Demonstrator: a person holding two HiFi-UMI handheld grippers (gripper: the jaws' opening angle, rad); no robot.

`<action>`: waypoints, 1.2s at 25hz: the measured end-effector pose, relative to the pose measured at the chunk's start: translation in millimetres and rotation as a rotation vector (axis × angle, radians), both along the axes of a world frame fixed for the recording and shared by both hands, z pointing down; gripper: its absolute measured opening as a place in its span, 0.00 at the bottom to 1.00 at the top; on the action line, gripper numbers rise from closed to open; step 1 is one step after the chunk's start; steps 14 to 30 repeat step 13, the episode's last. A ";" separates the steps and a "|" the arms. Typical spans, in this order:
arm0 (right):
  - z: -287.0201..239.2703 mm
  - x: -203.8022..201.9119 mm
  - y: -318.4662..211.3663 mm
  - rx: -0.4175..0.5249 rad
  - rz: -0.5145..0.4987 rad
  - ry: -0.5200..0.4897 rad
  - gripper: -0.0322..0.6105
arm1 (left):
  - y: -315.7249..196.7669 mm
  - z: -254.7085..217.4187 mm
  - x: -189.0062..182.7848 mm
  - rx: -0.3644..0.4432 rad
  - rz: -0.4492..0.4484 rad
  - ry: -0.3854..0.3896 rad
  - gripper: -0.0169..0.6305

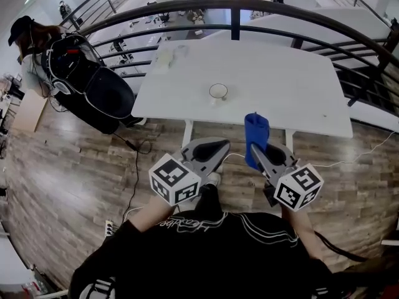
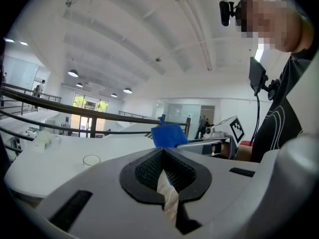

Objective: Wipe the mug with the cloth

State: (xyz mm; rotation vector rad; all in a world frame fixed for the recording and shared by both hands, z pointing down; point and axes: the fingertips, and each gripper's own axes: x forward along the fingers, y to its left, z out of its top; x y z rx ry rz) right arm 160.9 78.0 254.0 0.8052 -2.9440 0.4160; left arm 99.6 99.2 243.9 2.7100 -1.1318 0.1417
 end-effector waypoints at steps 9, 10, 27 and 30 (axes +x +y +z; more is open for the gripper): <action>2.4 12.3 9.6 0.002 0.015 -0.010 0.12 | 11.8 -2.2 18.6 0.012 0.046 -0.003 0.04; 1.3 13.0 11.1 0.004 0.018 -0.013 0.12 | 13.3 -3.1 19.4 0.014 0.049 -0.002 0.04; -1.0 14.8 15.8 0.010 0.024 -0.023 0.12 | 17.2 -4.8 20.2 0.015 0.049 0.006 0.04; -1.0 14.8 15.8 0.010 0.024 -0.023 0.12 | 17.2 -4.8 20.2 0.015 0.049 0.006 0.04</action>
